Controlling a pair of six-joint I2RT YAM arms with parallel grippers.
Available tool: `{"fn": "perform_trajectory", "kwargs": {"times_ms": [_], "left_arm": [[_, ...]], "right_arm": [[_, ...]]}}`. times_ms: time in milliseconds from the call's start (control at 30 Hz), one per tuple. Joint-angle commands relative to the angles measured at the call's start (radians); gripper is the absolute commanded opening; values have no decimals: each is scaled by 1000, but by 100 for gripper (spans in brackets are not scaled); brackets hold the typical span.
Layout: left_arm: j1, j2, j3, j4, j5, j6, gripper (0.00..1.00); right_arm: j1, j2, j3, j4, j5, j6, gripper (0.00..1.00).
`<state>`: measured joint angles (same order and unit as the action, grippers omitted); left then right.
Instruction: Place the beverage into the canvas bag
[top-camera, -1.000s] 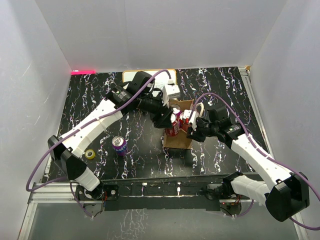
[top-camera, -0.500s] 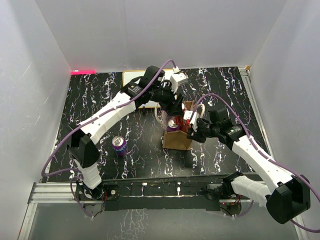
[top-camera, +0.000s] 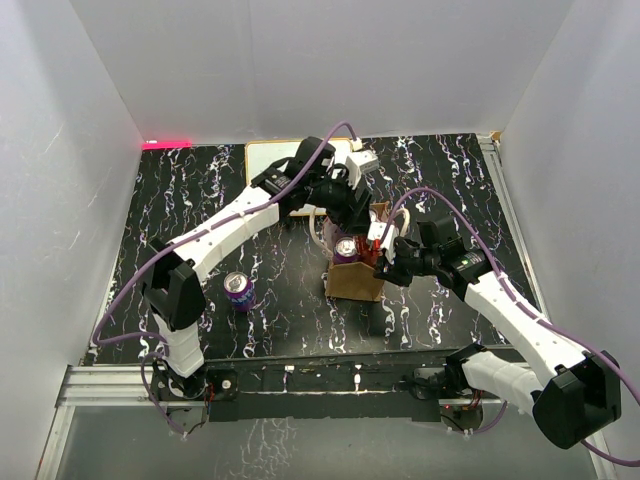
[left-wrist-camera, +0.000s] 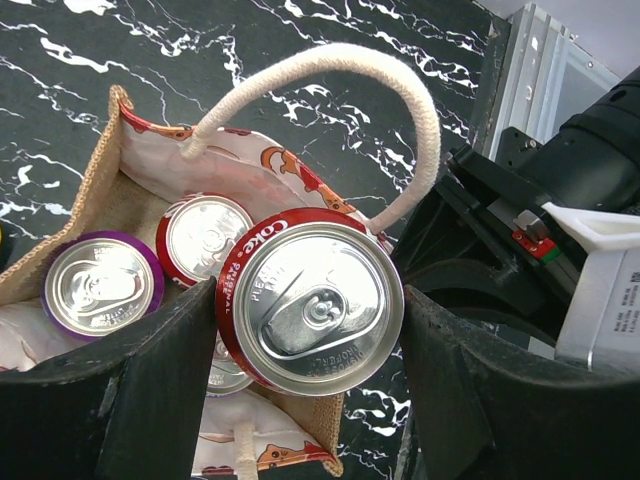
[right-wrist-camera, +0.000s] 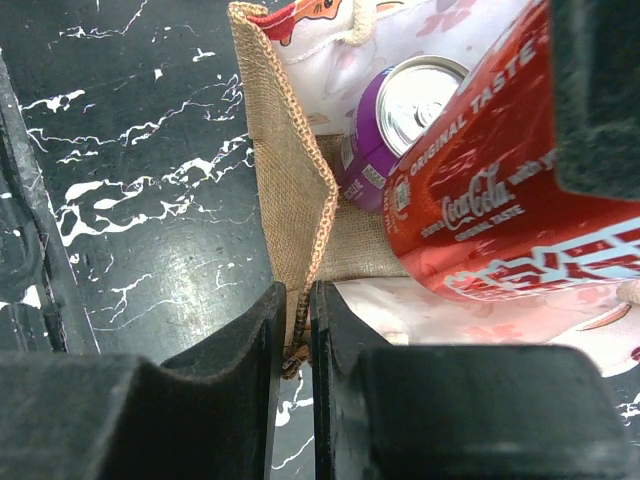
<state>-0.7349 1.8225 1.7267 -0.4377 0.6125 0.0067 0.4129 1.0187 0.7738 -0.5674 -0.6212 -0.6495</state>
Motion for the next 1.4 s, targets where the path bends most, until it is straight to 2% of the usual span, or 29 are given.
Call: {"fn": "perform_trajectory", "kwargs": {"times_ms": [0,400,600,900,1367], "left_arm": [[-7,-35,-13,87,85,-2,0],[-33,-24,-73,99,83,30,0],[-35,-18,-96,119,128,36,0],[-49,2,-114,117,78,153,0],[-54,45,-157,148,112,258,0]], "right_arm": [[0,-4,6,-7,-47,11,17],[-2,15,21,-20,-64,5,17],[-3,21,21,-20,-67,5,17],[-3,38,35,-31,-86,1,17],[-8,14,44,-46,-117,-11,17]]}}
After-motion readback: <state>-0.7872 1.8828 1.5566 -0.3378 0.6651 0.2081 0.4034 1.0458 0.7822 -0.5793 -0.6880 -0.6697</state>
